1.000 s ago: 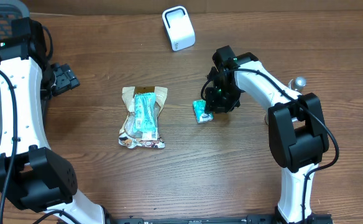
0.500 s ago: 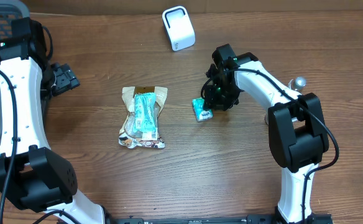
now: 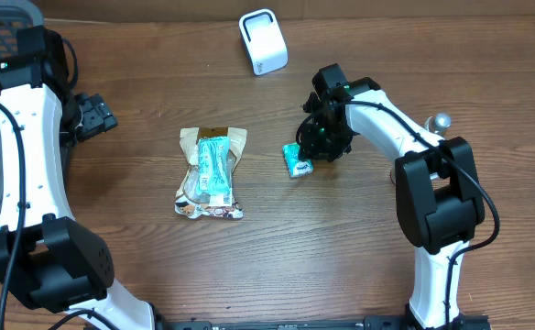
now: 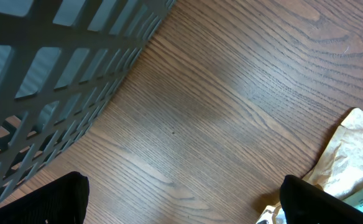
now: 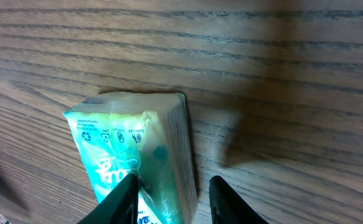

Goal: Scan the item barcode
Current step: 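Lift the teal pack off the table with the right gripper, then carry the teal pack up toward the white scanner with the right gripper, then hold the small teal pack in front of the scanner window, then move the teal pack right and lower it beside the green jar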

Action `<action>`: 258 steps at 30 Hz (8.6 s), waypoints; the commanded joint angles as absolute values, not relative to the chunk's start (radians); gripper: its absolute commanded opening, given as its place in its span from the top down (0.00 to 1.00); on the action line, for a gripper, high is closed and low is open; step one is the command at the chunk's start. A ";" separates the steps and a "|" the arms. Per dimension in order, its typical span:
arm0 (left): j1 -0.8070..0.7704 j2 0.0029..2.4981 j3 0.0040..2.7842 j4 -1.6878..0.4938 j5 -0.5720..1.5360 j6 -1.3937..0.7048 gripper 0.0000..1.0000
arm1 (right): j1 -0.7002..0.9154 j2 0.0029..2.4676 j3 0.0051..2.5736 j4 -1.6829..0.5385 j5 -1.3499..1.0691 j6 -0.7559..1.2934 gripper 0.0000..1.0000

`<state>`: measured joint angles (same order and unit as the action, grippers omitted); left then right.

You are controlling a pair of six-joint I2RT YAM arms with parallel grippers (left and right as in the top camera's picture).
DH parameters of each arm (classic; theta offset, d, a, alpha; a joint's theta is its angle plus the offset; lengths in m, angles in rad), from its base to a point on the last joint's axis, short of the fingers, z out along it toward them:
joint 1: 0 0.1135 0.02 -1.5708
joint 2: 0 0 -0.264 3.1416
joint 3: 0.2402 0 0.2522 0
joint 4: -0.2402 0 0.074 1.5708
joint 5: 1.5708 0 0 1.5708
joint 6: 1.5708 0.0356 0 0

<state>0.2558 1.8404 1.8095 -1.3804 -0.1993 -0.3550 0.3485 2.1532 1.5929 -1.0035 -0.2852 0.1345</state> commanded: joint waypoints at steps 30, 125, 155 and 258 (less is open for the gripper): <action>0.254 1.850 1.827 -1.380 -0.213 -0.337 0.01 | 0.347 2.122 1.524 -0.945 -0.294 0.133 0.96; 0.254 1.850 1.827 -1.380 -0.213 -0.337 0.00 | 0.540 2.077 2.025 -1.230 0.292 0.038 0.97; 0.254 1.850 1.827 -1.380 -0.213 -0.337 0.00 | 0.532 2.276 2.440 -0.693 0.523 -0.260 0.96; 0.254 1.850 1.827 -1.380 -0.213 -0.336 0.00 | 0.207 2.171 1.862 -1.344 0.190 0.288 0.92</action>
<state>0.2558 1.8404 1.8091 -1.3804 -0.1993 -0.3550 0.2096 2.1799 1.8763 -1.3479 0.1543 0.2771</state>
